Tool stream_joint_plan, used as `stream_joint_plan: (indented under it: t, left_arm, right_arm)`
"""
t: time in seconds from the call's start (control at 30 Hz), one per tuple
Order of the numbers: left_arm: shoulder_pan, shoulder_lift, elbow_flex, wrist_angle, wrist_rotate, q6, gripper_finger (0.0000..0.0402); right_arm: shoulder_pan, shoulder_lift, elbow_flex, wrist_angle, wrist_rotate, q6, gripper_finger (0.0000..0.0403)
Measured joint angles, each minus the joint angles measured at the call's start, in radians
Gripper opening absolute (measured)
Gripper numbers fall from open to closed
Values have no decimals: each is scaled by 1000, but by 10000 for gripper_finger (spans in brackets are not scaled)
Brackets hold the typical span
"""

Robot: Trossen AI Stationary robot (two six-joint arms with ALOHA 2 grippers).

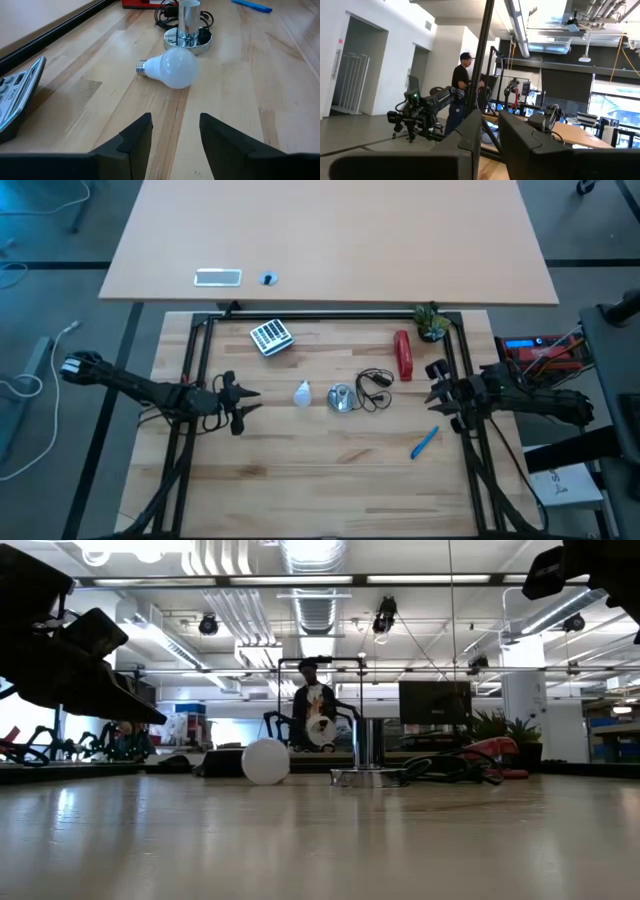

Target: Screw lightbulb

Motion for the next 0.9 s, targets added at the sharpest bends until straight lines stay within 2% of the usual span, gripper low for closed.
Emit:
stream_joint_plan:
  t: [0.4,0.9]
  left_arm:
    - [0,0,0,0,0,0,175]
    - [0,0,0,0,0,0,157]
  right_arm:
    - [0,0,0,0,0,0,39]
    - [0,0,0,0,0,0,68]
